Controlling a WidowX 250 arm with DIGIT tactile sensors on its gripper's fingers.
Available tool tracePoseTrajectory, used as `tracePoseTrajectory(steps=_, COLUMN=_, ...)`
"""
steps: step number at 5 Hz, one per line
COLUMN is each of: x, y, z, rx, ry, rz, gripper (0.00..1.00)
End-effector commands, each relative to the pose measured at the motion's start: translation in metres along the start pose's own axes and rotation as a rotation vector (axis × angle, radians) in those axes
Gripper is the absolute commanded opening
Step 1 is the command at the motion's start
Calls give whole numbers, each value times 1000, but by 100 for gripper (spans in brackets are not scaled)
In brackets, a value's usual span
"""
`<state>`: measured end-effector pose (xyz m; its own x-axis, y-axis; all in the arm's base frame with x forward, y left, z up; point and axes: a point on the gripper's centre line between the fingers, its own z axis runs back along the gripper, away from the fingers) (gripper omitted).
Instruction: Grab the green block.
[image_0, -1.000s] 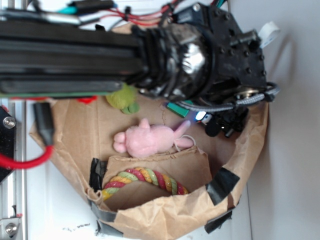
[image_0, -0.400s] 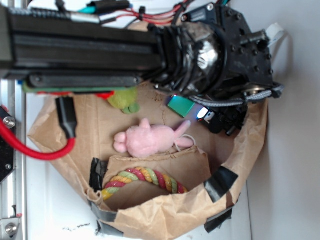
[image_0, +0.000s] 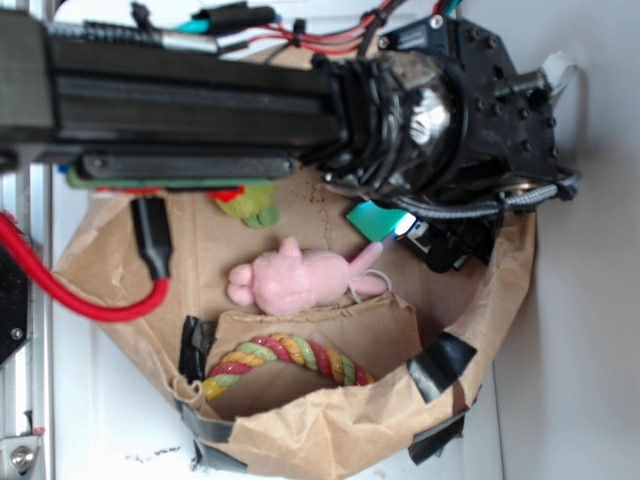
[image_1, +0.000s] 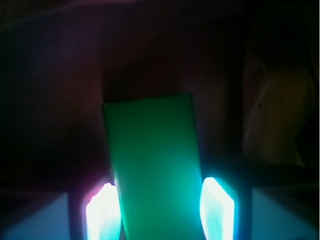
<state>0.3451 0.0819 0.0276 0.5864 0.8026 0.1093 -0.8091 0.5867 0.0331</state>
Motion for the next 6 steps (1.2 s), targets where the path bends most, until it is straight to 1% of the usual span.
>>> tracePoseTrajectory(steps=1, x=26, y=-4, z=11, rx=-17, ry=-62, rz=45, gripper=0)
tracePoseTrajectory(steps=3, x=26, y=-4, z=24, rx=-40, ry=-57, rz=35, gripper=0)
tracePoseTrajectory(steps=4, x=23, y=-2, z=51, rx=-82, ry=-33, rz=32, gripper=0)
tracePoseTrajectory(steps=5, x=18, y=-3, z=74, rx=-115, ry=-25, rz=39, gripper=0)
tracePoseTrajectory(steps=6, x=7, y=-6, z=96, rx=-136, ry=-7, rz=19, gripper=0)
